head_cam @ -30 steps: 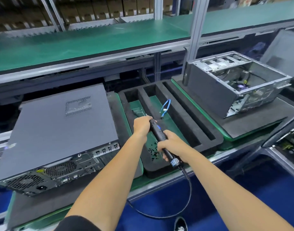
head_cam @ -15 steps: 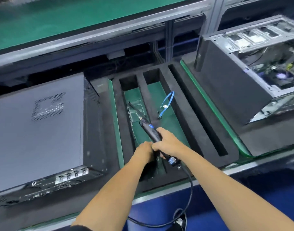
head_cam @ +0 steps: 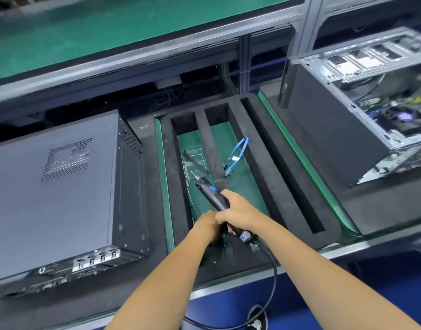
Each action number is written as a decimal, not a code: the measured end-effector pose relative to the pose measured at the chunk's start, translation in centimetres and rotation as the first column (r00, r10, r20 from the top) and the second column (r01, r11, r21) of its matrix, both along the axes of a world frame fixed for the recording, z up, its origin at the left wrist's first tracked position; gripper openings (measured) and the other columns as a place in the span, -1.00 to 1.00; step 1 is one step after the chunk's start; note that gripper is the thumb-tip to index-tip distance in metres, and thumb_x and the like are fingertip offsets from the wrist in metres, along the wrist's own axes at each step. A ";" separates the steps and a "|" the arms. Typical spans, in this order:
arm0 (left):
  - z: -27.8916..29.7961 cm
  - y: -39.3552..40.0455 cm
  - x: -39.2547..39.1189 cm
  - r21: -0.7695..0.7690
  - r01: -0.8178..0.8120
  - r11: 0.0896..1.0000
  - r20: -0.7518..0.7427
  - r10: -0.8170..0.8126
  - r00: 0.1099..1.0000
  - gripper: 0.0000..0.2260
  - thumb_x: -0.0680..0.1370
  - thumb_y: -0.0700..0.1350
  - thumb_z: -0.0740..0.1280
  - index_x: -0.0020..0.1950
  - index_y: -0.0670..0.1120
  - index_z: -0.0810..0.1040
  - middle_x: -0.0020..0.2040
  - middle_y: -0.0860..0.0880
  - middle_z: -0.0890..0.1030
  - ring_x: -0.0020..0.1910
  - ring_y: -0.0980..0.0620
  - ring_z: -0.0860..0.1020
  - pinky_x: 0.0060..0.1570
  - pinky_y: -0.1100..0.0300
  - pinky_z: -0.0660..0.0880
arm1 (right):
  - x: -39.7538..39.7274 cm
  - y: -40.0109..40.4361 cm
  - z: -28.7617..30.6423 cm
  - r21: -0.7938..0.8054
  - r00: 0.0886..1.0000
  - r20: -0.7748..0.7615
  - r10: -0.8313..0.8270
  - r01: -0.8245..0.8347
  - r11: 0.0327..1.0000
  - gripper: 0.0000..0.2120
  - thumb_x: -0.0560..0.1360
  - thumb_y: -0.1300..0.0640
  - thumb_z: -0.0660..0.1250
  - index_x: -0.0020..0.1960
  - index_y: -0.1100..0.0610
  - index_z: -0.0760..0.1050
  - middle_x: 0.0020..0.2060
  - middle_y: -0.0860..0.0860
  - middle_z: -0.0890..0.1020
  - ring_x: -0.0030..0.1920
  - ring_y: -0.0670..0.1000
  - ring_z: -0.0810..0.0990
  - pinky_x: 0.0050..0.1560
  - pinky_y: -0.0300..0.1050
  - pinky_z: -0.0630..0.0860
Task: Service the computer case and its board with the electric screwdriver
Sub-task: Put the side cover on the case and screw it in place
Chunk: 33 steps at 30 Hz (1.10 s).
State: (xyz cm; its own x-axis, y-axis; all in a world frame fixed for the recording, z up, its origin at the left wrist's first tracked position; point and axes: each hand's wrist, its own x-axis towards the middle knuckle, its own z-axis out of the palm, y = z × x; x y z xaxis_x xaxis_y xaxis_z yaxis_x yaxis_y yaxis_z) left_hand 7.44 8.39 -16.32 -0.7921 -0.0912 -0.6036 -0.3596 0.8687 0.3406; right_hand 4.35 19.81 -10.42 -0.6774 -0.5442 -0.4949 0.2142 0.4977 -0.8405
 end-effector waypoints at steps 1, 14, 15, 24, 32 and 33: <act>0.7 -0.3 -0.1 -0.052 0.047 0.998 0.023 -0.046 0.999 -0.72 0.53 -0.28 0.21 0.19 -0.11 0.56 0.13 -0.13 0.58 0.02 -0.14 0.56 0.02 0.08 0.51 | 0.0 0.2 0.2 0.002 1.000 0.001 -0.005 0.005 1.000 -0.71 0.34 0.25 0.36 -0.01 0.13 0.32 -0.22 0.14 0.48 -0.53 0.07 0.47 -0.53 -0.16 0.44; 8.4 -4.7 0.4 0.433 -0.458 0.776 -0.180 0.572 0.800 -0.87 0.43 -0.39 0.36 -0.29 -0.23 0.63 -0.29 -0.12 0.63 -0.32 0.02 0.58 -0.25 0.21 0.58 | 2.4 1.4 4.5 -0.103 0.996 0.014 -0.087 0.088 0.991 -0.62 0.30 0.22 0.36 0.09 0.12 0.38 -0.27 0.13 0.51 -0.50 0.09 0.50 -0.48 -0.09 0.49; 9.2 -4.9 0.4 0.543 -0.503 0.672 -0.164 0.672 0.722 -0.86 0.45 -0.39 0.33 -0.28 -0.25 0.60 -0.28 -0.14 0.61 -0.33 -0.02 0.59 -0.27 0.21 0.60 | 2.8 1.6 4.9 -0.105 0.996 0.014 -0.091 0.092 0.990 -0.61 0.30 0.21 0.36 0.10 0.11 0.37 -0.29 0.12 0.52 -0.50 0.09 0.50 -0.47 -0.08 0.49; 17.2 -6.9 -0.3 0.927 -0.376 0.004 0.123 0.942 0.313 -0.86 0.56 -0.23 0.30 -0.19 -0.18 0.54 -0.34 -0.04 0.60 -0.49 0.15 0.54 -0.45 0.30 0.47 | 6.1 -0.8 10.8 -0.181 0.999 -0.025 -0.046 0.040 0.983 -0.50 0.39 0.29 0.34 0.29 0.12 0.31 -0.31 0.14 0.55 -0.47 0.09 0.51 -0.41 -0.06 0.51; 21.5 -11.4 4.0 0.972 -0.146 -0.183 0.224 0.908 0.353 -0.88 0.57 -0.23 0.30 -0.15 -0.23 0.51 -0.36 -0.07 0.59 -0.46 0.08 0.59 -0.42 0.28 0.54 | 10.6 -5.8 14.5 -0.207 0.996 -0.080 -0.050 0.032 0.978 -0.58 0.42 0.32 0.30 0.25 0.17 0.32 -0.49 0.01 0.53 -0.51 0.08 0.50 -0.46 -0.11 0.47; 21.9 -12.3 5.0 0.975 -0.136 -0.176 0.214 0.908 0.360 -0.89 0.57 -0.24 0.31 -0.15 -0.24 0.51 -0.36 -0.07 0.59 -0.45 0.08 0.59 -0.41 0.28 0.53 | 11.3 -6.7 14.9 -0.208 0.995 -0.086 -0.049 0.030 0.978 -0.56 0.42 0.32 0.30 0.27 0.16 0.31 -0.47 0.02 0.54 -0.51 0.08 0.50 -0.47 -0.12 0.47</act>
